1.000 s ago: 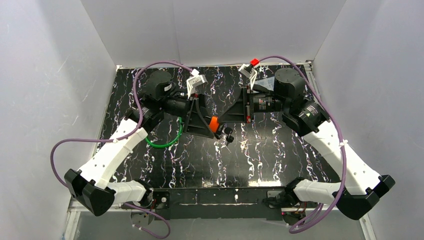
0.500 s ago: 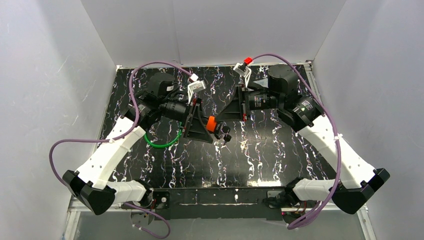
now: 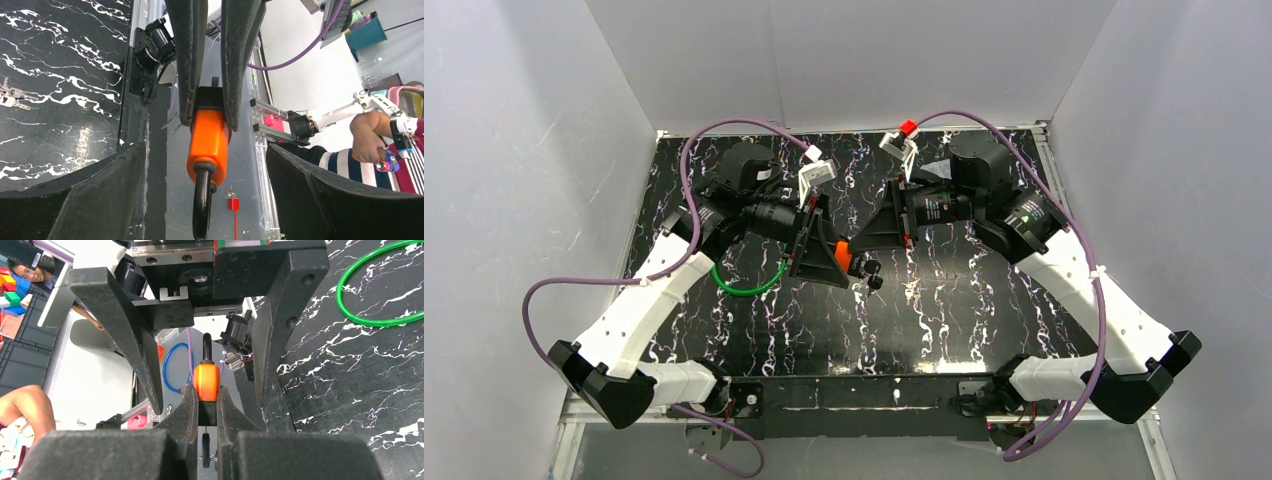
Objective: Unlock with the key
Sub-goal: Unlock the lock.
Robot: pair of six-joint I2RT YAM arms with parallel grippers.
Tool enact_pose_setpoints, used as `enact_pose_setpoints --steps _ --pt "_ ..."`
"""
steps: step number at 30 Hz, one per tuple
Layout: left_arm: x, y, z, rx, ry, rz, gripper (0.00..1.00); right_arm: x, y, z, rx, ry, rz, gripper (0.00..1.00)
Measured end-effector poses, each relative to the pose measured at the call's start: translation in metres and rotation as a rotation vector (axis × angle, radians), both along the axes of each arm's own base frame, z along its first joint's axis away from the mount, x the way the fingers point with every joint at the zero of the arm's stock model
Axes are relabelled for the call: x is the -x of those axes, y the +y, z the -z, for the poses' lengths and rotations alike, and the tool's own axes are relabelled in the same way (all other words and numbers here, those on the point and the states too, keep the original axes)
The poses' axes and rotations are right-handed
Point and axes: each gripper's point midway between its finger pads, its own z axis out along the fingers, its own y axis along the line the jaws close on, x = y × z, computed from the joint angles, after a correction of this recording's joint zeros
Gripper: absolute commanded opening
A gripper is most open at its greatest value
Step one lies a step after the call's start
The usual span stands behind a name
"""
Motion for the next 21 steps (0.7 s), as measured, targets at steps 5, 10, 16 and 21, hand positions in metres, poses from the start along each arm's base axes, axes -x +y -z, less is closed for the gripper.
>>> enact_pose_setpoints --steps 5,10,16,21 --pt "0.001 0.000 -0.004 0.012 -0.017 0.008 0.51 0.003 0.001 0.006 0.007 0.013 -0.016 0.01" --pt "0.003 0.000 -0.007 0.026 -0.031 0.024 0.44 0.005 0.000 0.009 0.012 0.022 -0.026 0.01" --pt "0.005 0.000 -0.007 0.029 -0.029 0.035 0.29 0.007 0.000 0.009 0.009 0.017 -0.036 0.01" --pt "0.012 -0.003 -0.007 0.028 -0.017 0.064 0.21 0.015 -0.002 0.005 -0.002 0.012 -0.062 0.01"
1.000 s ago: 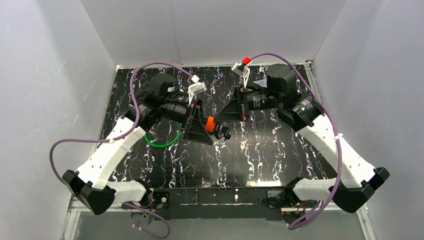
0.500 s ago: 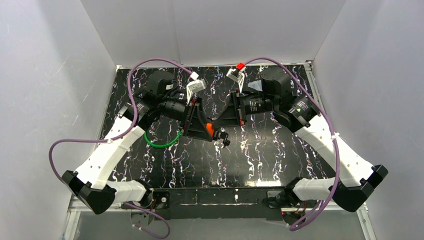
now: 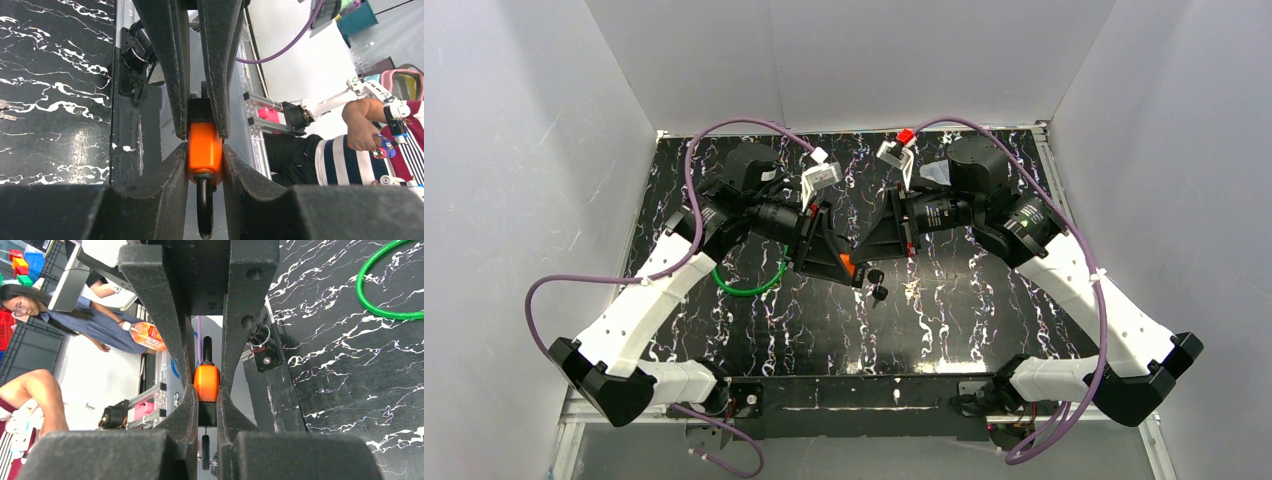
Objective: Unlock with the key
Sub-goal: Unlock the lock.
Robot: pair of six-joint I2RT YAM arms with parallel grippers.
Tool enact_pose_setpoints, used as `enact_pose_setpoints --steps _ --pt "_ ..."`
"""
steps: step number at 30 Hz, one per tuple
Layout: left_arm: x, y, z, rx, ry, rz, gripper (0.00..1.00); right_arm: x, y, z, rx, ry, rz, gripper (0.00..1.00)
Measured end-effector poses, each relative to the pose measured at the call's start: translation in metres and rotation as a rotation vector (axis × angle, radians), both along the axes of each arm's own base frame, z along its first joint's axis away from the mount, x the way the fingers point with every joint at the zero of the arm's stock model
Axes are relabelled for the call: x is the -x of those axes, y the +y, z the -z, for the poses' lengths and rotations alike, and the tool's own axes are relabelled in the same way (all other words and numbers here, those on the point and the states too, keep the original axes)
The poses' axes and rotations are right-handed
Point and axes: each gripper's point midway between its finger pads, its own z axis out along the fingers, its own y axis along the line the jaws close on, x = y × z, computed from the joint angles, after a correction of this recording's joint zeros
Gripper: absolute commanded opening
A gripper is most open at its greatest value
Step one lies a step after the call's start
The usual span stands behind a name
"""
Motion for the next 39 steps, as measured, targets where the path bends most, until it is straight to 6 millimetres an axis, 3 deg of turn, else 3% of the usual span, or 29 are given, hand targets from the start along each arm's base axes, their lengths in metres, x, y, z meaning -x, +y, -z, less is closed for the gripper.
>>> enact_pose_setpoints --steps 4,8,10,14,16,24,30,39 --pt "0.002 -0.001 0.000 0.000 0.008 0.010 0.01 0.001 0.000 0.000 0.000 0.007 -0.009 0.01" --pt "0.002 0.000 0.000 -0.002 0.010 0.009 0.00 0.001 0.001 0.001 0.001 0.014 -0.012 0.02" --pt "0.002 0.000 0.001 -0.003 0.009 0.008 0.00 0.001 0.001 0.001 0.002 0.014 -0.011 0.16" --pt "0.001 0.000 0.002 -0.002 -0.013 -0.005 0.00 -0.001 0.002 0.000 0.004 0.014 0.005 0.62" --pt "0.004 0.001 0.002 -0.001 -0.015 0.003 0.00 -0.008 0.004 -0.002 -0.001 -0.007 0.038 0.69" --pt "0.016 0.006 -0.001 0.012 -0.043 0.029 0.00 -0.027 0.001 -0.007 -0.009 -0.052 0.136 0.79" --pt "0.017 0.007 0.002 0.011 -0.070 0.036 0.00 -0.026 -0.020 -0.008 -0.034 -0.109 0.208 0.82" --pt "0.011 0.009 0.009 0.005 -0.161 0.025 0.00 -0.019 -0.046 0.038 0.004 -0.136 0.307 0.84"
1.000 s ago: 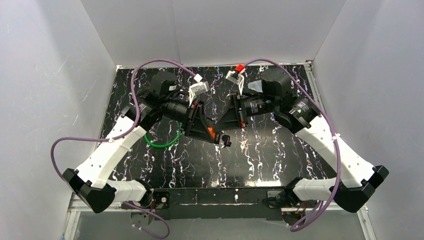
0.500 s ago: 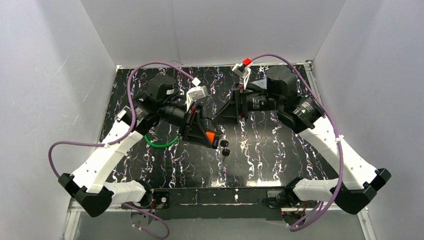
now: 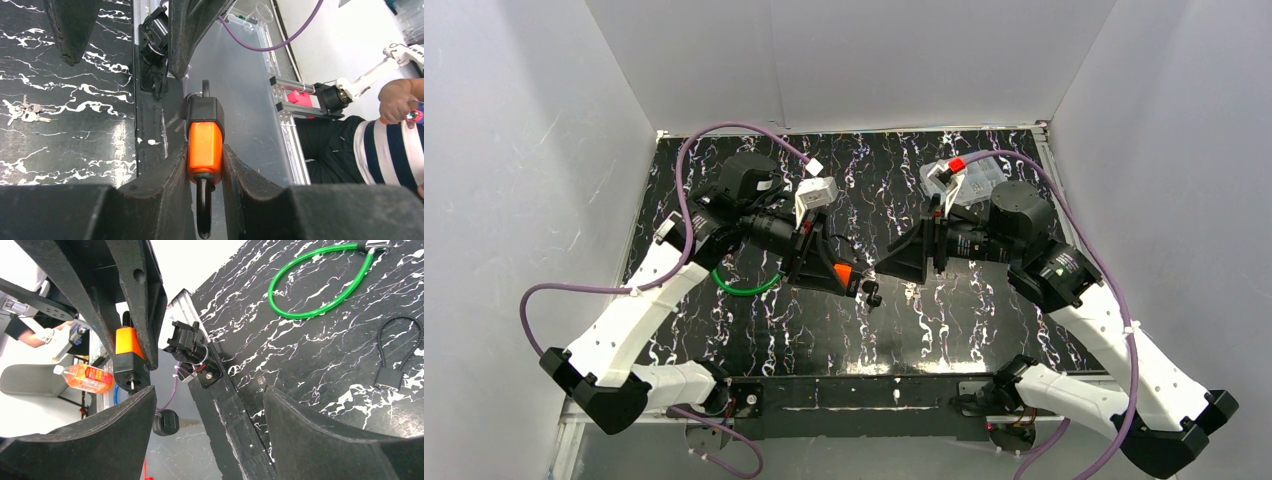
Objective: Unlock with the key
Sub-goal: Unlock the lock.
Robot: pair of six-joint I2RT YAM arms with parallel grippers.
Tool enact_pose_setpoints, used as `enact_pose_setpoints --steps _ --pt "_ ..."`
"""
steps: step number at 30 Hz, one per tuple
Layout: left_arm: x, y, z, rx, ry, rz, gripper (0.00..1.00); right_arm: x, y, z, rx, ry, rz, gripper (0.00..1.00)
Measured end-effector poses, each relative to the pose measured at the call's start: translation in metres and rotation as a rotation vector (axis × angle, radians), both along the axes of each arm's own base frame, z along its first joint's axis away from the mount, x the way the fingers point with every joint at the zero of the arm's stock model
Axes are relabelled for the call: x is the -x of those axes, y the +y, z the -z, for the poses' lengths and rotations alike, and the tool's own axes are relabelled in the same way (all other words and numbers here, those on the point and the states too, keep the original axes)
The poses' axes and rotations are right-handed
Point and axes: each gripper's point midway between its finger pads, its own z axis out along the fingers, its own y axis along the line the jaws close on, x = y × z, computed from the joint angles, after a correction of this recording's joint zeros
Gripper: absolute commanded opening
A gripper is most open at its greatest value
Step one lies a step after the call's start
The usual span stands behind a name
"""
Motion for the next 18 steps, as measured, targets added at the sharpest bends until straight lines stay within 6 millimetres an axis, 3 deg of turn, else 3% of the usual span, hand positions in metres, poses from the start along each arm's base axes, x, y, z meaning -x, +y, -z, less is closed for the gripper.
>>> enact_pose_setpoints --steps 9,18 --pt "-0.005 0.000 0.005 -0.008 -0.047 -0.010 0.00 -0.002 -0.003 -0.001 0.000 -0.031 0.017 0.85" --pt "-0.007 0.000 0.006 -0.002 -0.081 -0.011 0.00 0.003 -0.003 -0.009 -0.032 -0.036 -0.006 0.77"
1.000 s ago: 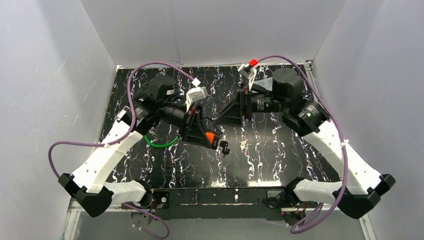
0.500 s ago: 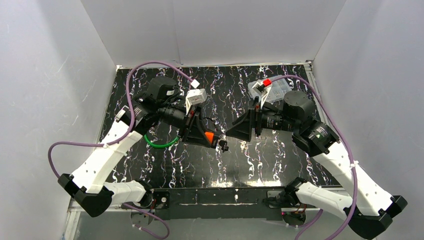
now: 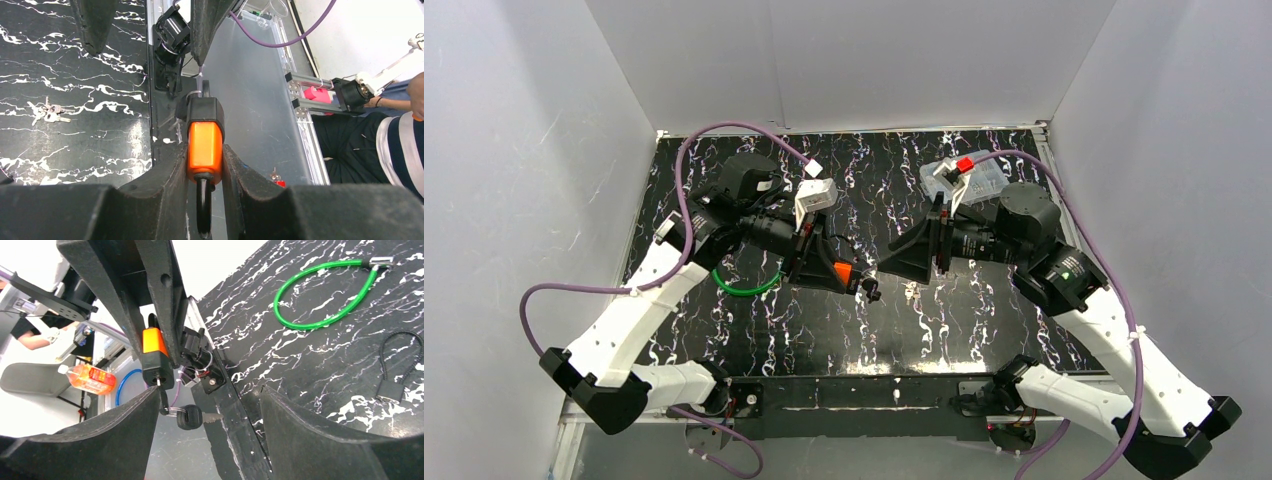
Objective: Unlock with the key
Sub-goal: Unlock the lock.
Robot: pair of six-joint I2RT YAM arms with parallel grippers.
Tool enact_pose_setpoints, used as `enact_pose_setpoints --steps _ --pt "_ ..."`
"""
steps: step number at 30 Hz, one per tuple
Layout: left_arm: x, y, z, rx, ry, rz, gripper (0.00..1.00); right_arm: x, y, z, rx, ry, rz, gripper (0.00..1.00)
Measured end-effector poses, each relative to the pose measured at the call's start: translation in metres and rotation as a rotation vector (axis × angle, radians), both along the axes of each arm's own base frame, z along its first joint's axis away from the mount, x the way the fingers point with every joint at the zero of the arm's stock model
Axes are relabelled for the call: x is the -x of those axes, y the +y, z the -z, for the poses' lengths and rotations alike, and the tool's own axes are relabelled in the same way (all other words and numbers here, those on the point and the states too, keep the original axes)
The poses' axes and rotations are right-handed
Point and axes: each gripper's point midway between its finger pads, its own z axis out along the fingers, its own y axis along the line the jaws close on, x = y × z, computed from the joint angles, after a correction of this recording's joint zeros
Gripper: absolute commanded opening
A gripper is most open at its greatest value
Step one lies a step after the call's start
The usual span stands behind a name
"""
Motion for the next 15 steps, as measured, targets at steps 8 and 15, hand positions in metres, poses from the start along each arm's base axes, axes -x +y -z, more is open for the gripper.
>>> enact_pose_setpoints --steps 8,15 --pt "-0.001 0.000 -0.001 0.007 -0.024 -0.004 0.00 0.015 0.007 -0.010 -0.072 0.007 -0.103 0.64" --pt "-0.009 -0.001 0.002 -0.003 -0.058 -0.038 0.00 0.019 0.013 -0.008 -0.085 0.040 -0.162 0.61"
